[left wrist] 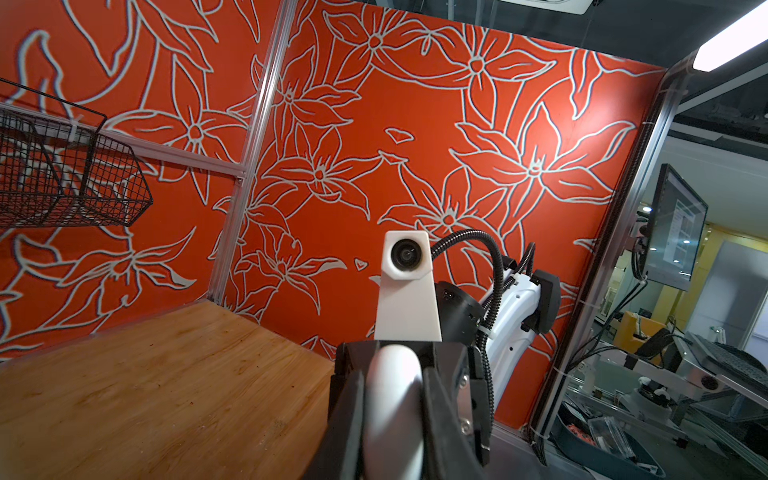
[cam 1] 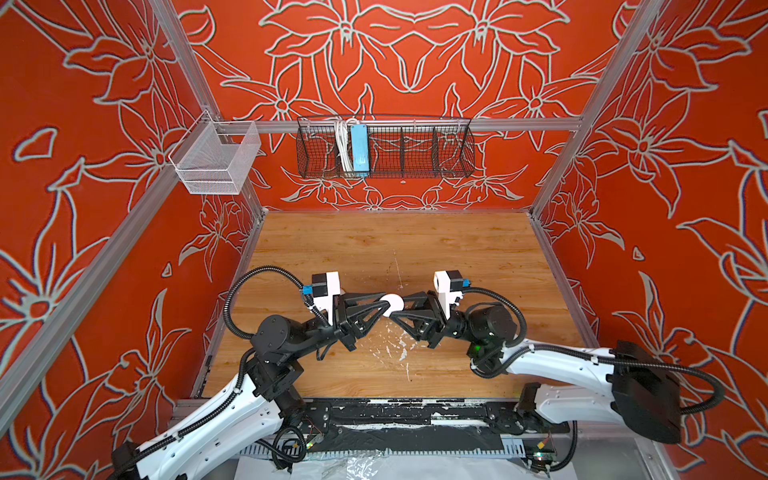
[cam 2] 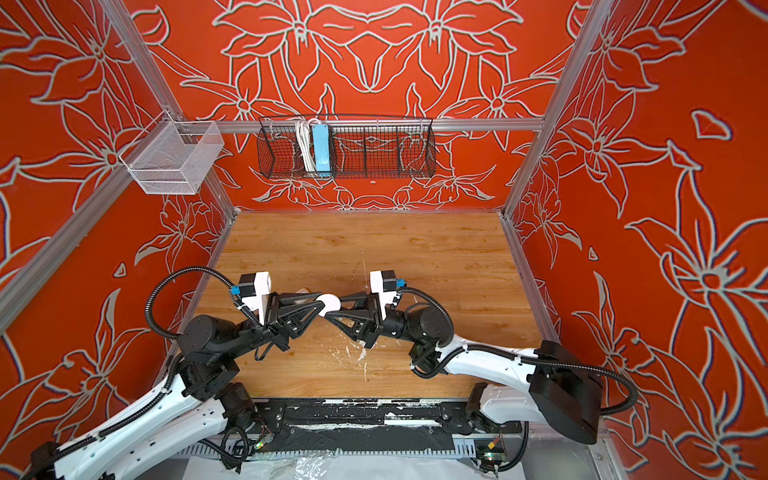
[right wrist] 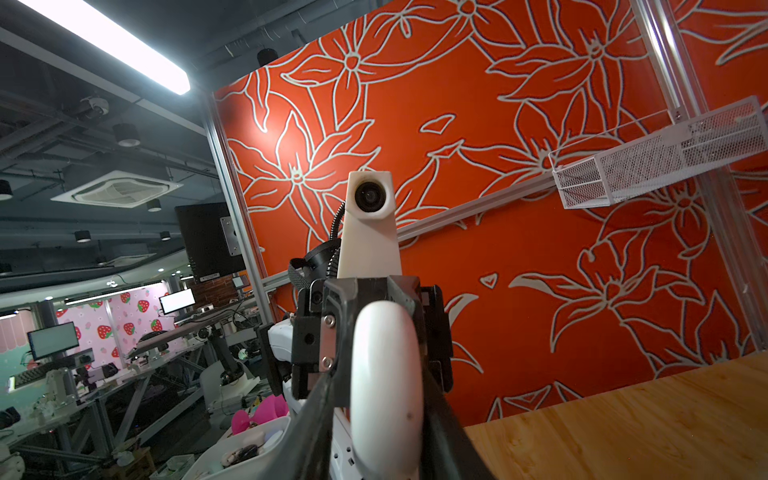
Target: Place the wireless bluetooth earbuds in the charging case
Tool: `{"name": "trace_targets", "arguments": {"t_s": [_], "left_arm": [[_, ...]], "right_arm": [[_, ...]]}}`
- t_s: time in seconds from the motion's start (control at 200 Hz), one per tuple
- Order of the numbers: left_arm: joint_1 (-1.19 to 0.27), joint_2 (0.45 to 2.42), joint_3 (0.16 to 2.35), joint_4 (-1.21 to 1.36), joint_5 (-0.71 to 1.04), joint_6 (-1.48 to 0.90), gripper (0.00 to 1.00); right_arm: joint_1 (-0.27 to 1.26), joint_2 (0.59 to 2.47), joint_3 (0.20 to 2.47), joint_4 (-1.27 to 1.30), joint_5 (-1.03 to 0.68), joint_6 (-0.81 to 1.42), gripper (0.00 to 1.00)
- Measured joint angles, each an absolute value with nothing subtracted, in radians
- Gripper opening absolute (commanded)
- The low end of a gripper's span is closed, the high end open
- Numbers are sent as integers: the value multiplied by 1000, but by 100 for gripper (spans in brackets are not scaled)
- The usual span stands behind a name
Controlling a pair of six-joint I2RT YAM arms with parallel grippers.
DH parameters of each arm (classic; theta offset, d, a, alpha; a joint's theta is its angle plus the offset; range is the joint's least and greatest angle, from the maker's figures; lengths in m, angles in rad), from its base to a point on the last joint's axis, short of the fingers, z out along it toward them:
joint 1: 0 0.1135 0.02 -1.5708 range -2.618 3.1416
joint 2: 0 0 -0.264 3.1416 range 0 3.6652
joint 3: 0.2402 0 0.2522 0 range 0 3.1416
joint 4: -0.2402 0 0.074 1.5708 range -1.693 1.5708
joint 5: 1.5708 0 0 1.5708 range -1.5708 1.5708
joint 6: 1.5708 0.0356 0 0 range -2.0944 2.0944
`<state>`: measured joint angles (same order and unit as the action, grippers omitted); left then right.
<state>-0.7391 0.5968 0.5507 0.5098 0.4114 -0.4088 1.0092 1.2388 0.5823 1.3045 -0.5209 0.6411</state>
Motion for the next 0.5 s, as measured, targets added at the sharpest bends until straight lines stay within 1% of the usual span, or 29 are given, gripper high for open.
{"name": "trace_targets", "arguments": {"t_s": [0.1,0.125,0.185,0.295,0.34,0.41,0.5], "left_arm": [[-739,590,549,509,418,-410,3],[-739,588,548,508,418,-410,6],[-739,584,546,504,418,-410,18],[-739,573,547,482,418,-402,35],[-739,567,550,455,425,-387,38],[-739,558,574,390,457,-369,47],[-738,567,658,260,529,-334,49]], "right_arm": [[1010,1240,582,1305,-521,642,23],[1010,1240,582,1305,-522,643,23],[1010,1240,582,1302,-523,643,21],[1010,1239,583,1285,-529,642,17],[1010,1235,587,1261,-534,639,17],[1010,1212,590,1203,-538,630,15],[1010,1151,590,1109,-544,604,15]]}}
